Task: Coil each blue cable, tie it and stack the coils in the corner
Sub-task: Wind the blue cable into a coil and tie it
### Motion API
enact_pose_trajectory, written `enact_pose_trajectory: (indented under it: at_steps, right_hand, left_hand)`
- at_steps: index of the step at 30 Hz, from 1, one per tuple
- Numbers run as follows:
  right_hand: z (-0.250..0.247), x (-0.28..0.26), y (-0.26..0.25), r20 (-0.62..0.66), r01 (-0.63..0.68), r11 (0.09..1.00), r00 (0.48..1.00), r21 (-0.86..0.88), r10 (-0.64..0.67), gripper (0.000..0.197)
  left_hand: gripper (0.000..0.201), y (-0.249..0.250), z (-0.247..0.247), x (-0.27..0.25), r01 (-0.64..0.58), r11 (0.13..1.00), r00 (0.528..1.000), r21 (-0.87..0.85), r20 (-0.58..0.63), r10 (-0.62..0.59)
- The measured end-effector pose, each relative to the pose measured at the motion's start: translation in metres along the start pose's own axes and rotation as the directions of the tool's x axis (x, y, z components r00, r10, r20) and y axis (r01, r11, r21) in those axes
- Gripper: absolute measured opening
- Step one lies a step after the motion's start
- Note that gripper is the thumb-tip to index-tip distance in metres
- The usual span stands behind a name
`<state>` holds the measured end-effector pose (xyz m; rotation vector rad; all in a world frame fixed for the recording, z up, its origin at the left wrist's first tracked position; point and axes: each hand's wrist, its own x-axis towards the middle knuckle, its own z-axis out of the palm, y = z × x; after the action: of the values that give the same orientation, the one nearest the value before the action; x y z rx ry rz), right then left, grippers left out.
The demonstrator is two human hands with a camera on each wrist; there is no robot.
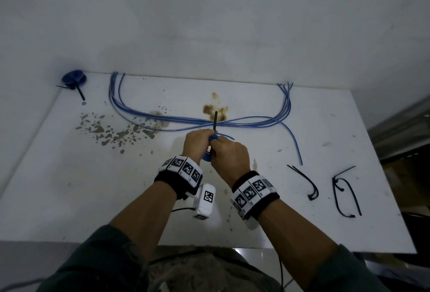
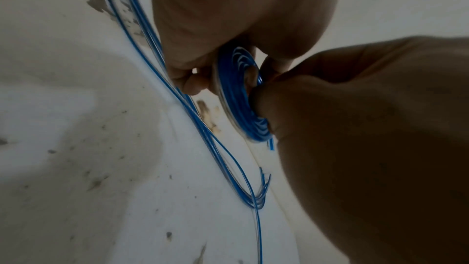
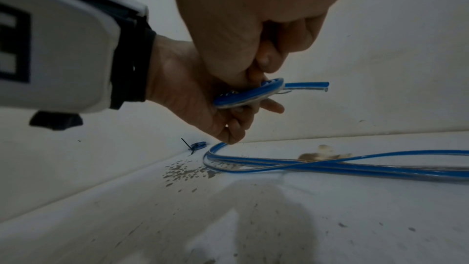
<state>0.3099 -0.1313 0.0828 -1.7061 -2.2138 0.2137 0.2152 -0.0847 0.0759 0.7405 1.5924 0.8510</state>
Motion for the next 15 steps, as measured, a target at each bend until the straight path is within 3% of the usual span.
enact_pose_trajectory:
  at_steps: [5, 9, 11, 13, 15]
  right_hand:
    - [-0.006, -0.005, 0.005, -0.072, 0.05, 0.998, 0.996, -0.028, -0.052, 0.023]
    - [-0.019, -0.016, 0.01, -0.067, 0.241, 0.969, 0.967, -0.06, -0.245, 0.019]
    - [-0.024, -0.021, 0.018, -0.044, 0.26, 0.966, 0.965, 0.018, -0.259, 0.009]
    - [-0.034, -0.021, 0.028, -0.011, 0.127, 0.958, 0.992, 0.258, -0.128, 0.008]
    - [-0.041, -0.02, 0.039, -0.007, -0.102, 0.831, 0.992, 0.547, 0.126, 0.015]
  left_hand:
    - [0.01, -0.005, 0.001, -0.002, -0.024, 0.999, 1.0, -0.04, 0.019, 0.024]
    - [0.01, -0.008, -0.002, -0.005, -0.052, 0.998, 0.998, -0.03, -0.031, 0.051]
    - [0.009, -0.011, -0.002, -0.007, -0.102, 0.995, 0.994, 0.01, -0.036, 0.102]
    - [0.01, -0.013, -0.002, -0.01, -0.194, 0.98, 0.981, 0.036, -0.009, 0.194]
    - [0.012, -0.015, 0.0, -0.014, -0.309, 0.947, 0.951, 0.086, 0.054, 0.305]
